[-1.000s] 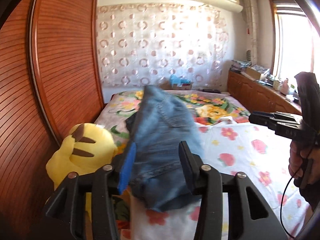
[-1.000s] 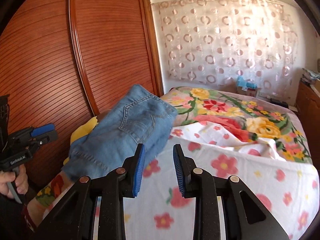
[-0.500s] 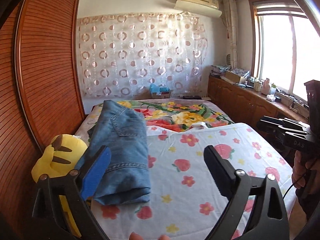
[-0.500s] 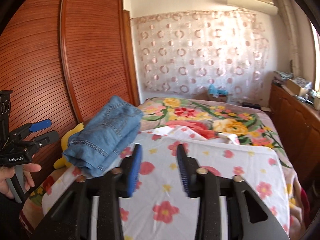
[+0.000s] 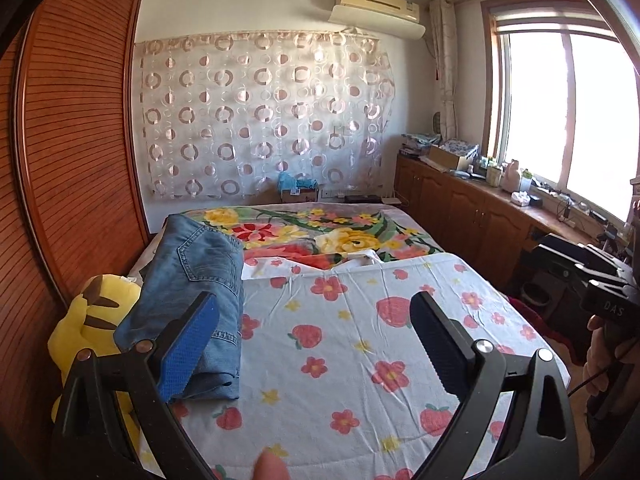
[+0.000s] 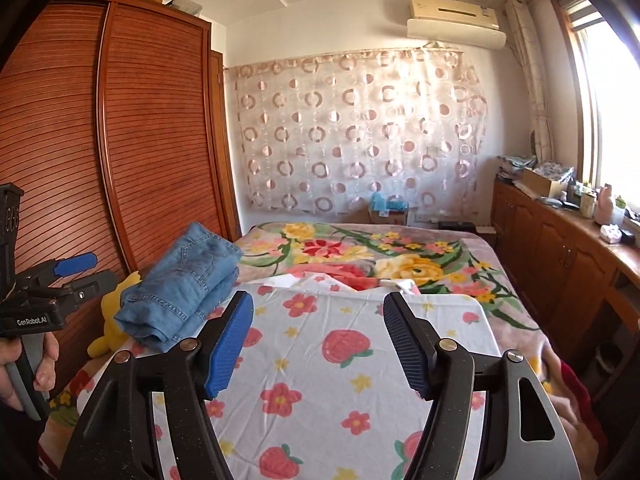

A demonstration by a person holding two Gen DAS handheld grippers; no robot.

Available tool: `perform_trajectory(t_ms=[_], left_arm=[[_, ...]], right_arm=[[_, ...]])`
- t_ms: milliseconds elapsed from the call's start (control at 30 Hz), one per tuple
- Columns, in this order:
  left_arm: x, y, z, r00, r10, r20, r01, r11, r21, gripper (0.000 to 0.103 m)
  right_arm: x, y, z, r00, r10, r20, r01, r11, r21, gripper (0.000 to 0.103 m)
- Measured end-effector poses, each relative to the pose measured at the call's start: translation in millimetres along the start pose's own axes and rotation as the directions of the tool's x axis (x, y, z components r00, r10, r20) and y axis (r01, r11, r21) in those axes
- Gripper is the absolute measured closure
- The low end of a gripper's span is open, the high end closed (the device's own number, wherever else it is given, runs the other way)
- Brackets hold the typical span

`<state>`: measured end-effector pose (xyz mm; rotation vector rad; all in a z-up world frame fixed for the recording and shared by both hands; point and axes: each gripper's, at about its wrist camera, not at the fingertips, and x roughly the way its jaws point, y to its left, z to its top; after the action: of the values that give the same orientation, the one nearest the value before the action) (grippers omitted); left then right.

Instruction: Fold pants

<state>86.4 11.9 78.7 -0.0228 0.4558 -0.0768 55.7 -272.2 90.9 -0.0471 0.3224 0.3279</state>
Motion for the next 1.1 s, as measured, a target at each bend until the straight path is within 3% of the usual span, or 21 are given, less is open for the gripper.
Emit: perform_trajectory(t_ms=[567, 1100], left_arm=[[0.2, -28.3, -27.0, 1.0, 0.007, -0.03, -0.007, 1.0, 0.003, 0.007], [-4.5, -33.9, -30.8, 1.0, 0.024, -0.013, -0.023, 1.0, 0.013, 0.007]], right_arm=[[0.7, 25.3, -13.3, 0.998, -0.063, -0.007, 0.063, 0.998, 0.007, 0.033], [0.8, 16.2, -9.8, 0.998, -0.057, -0.017, 0.058, 0.998, 0.015, 0.033]])
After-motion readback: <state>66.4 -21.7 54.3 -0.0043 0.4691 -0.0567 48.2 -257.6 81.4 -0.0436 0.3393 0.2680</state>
